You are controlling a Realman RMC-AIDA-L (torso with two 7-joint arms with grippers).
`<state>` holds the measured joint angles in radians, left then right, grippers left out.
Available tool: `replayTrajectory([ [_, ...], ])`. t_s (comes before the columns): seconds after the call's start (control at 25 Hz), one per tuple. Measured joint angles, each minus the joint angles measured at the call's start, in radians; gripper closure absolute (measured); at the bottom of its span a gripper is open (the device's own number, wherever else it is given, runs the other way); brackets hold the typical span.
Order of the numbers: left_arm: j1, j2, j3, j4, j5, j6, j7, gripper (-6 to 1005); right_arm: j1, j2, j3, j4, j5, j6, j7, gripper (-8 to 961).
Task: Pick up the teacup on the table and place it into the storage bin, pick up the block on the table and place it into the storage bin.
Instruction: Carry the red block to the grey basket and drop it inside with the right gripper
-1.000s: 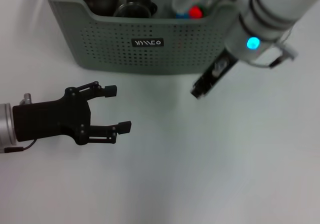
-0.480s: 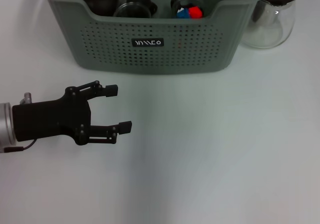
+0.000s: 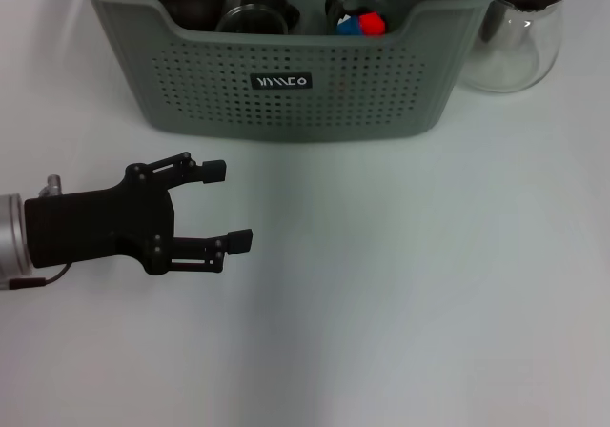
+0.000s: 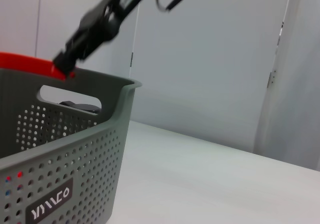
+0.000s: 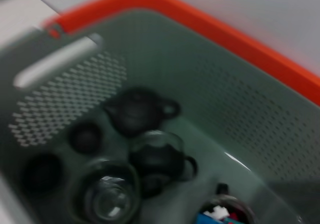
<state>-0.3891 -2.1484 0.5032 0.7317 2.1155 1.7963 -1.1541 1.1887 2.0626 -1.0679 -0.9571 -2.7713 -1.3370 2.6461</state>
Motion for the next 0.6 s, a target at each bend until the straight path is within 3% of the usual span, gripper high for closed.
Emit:
replayTrajectory([
  [0.24, -0.001, 0.0, 0.0, 0.0, 0.001, 0.0, 0.0, 51, 0.01, 0.012, -0.069, 0.19, -0.031, 0.202, -0.012, 686],
  [0.6, -0.004, -0.001, 0.0, 0.0, 0.0, -0.003, -0.002, 51, 0.01, 0.033, -0.132, 0.28, -0.044, 0.368, -0.011, 666],
])
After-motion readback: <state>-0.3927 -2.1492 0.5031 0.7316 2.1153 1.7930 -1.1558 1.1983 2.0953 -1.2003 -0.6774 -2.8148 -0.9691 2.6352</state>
